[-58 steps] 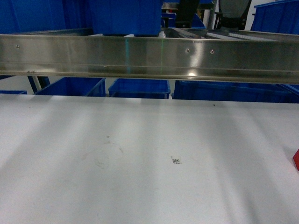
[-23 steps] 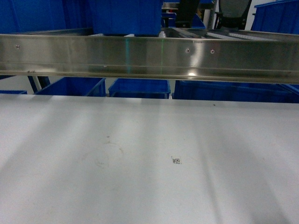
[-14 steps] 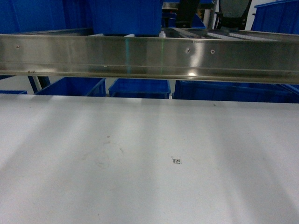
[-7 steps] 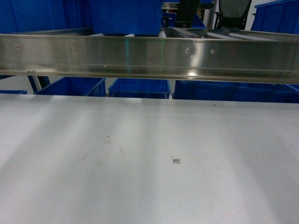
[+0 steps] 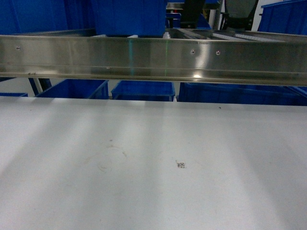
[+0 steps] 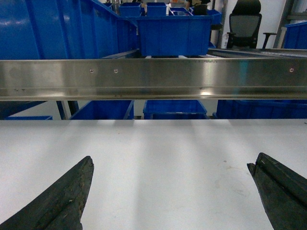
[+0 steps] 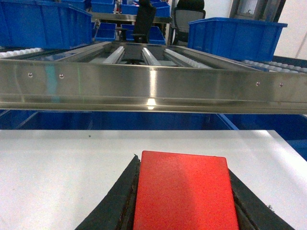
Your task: Place magnetic block on left shelf second layer
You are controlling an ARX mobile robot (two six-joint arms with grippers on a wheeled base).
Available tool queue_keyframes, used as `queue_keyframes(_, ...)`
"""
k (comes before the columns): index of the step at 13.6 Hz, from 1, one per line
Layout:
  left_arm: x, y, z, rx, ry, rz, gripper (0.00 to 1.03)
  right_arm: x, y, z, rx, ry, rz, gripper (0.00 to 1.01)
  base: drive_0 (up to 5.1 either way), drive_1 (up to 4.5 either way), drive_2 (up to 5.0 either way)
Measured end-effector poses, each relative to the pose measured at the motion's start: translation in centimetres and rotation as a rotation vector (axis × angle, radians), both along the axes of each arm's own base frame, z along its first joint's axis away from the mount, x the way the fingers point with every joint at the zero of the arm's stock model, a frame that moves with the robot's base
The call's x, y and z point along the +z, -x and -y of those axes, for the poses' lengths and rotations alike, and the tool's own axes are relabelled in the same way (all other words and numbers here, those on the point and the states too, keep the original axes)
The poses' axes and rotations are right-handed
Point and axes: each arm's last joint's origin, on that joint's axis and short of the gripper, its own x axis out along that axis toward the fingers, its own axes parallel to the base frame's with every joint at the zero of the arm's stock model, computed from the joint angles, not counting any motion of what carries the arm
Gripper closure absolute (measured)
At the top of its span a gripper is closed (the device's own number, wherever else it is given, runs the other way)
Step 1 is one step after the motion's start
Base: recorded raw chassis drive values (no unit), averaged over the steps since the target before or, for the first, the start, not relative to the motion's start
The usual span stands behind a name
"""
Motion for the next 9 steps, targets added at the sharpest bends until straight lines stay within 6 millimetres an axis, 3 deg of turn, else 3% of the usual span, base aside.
queue_keyframes(9, 0.00, 0.00, 0.00, 0.000, 0.000, 0.000, 0.05, 0.01, 0.01, 0.00, 0.000, 0.000, 0.001, 0.67, 0.0, 0.00, 0.0)
